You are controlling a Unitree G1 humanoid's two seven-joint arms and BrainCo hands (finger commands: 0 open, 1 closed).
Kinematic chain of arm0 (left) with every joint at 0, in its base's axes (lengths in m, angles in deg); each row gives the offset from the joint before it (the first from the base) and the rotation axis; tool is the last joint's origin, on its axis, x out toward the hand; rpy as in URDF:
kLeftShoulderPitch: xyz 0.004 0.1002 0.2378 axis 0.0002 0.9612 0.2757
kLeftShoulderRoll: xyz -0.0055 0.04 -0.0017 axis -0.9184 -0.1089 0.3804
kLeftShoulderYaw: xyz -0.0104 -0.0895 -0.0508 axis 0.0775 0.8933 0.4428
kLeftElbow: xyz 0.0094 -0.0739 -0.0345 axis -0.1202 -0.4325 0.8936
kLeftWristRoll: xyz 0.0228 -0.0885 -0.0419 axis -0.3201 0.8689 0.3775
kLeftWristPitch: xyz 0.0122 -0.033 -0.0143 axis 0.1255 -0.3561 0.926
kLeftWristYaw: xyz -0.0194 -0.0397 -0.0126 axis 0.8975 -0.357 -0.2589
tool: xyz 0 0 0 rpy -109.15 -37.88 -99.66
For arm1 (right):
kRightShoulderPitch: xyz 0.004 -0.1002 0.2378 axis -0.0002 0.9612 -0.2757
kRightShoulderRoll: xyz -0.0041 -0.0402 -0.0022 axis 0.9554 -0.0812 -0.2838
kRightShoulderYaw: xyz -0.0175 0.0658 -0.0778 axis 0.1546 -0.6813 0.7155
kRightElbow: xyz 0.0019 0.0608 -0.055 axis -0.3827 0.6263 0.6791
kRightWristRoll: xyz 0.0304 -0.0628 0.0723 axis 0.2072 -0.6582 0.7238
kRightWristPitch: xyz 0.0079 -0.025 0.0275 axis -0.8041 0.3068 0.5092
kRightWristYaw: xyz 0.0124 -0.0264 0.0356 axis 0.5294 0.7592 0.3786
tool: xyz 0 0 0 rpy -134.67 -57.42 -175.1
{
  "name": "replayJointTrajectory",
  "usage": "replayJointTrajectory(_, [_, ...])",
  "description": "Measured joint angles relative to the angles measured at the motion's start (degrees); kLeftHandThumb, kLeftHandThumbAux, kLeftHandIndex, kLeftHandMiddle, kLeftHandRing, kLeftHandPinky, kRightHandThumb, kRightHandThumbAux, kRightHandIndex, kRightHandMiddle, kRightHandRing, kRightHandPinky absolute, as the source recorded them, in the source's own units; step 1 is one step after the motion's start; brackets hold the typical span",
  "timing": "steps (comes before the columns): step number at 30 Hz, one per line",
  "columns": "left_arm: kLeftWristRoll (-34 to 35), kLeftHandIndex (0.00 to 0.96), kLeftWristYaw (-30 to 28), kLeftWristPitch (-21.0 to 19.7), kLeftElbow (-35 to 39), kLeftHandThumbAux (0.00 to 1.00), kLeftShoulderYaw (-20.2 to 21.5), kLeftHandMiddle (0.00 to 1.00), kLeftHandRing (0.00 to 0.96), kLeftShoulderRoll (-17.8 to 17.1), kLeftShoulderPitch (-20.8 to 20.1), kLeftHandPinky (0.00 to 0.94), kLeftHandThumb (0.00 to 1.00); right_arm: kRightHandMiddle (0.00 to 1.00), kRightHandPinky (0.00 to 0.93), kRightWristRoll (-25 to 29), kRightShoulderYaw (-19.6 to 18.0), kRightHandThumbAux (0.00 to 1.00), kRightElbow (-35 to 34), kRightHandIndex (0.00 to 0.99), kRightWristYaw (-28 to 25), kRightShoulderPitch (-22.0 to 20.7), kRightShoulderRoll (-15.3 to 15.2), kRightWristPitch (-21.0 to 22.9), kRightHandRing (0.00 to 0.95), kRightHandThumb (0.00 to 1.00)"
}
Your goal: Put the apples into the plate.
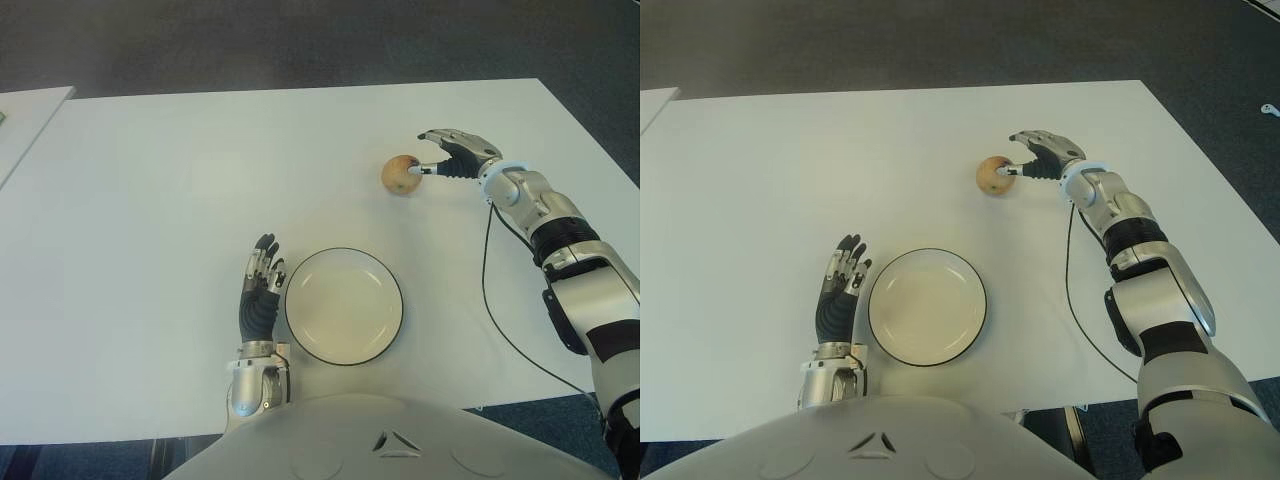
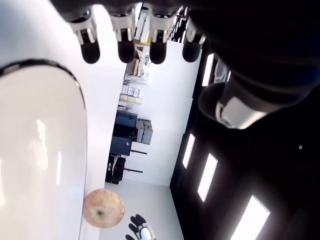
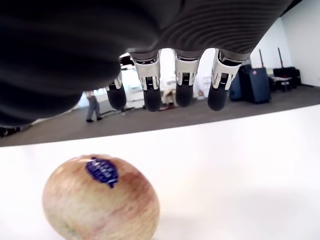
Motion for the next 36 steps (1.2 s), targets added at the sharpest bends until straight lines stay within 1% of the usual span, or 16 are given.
replayJointTrajectory(5, [-0.12,0.090,0.00,0.01,-0.45,0.528,0.31,0.071,0.048,0.24,-0.19,0.047,0.178,0.000,0.000,-0.22,0.02,0.186,-0.03,0.000,-0.63,-0.97,0.17,0.12,0.000,0.123])
replayJointTrajectory(10, [-0.41,0.083,0.00,0.09,-1.01,0.530,0.63,0.062,0.040,0.50,-0.43,0.030,0.163,0.000,0.000,-0.42,0.03,0.188,-0.03,0.000,-0.61,-1.74,0.53,0.07,0.000,0.120])
replayJointTrajectory(18, [-0.64,0.082,0.00,0.14,-1.21,0.540,1.43,0.063,0.042,0.98,-0.51,0.037,0.158,0.000,0.000,-0.46,0.11,0.186,-0.05,0.000,-1.13,-3.08,1.77,0.02,0.000,0.125])
replayJointTrajectory(22, [-0.42,0.081,-0.38,0.98,-1.41,0.539,1.67,0.059,0.036,1.21,-0.57,0.031,0.163,0.000,0.000,-0.54,0.26,0.181,-0.05,0.000,-2.08,-3.68,2.14,0.01,0.000,0.128])
replayJointTrajectory(26, [0.06,0.084,-0.96,1.35,-1.48,0.528,1.67,0.061,0.040,1.24,-0.58,0.059,0.172,0.000,0.000,-0.87,0.46,0.175,0.07,0.000,-2.93,-4.32,2.51,0.09,0.000,0.129])
replayJointTrajectory(36, [-0.27,0.079,-1.22,1.54,-2.49,0.544,1.78,0.072,0.053,1.32,-0.83,0.049,0.159,0.000,0.000,-1.52,1.62,0.172,1.58,0.000,-3.05,-5.56,4.27,0.33,0.000,0.121])
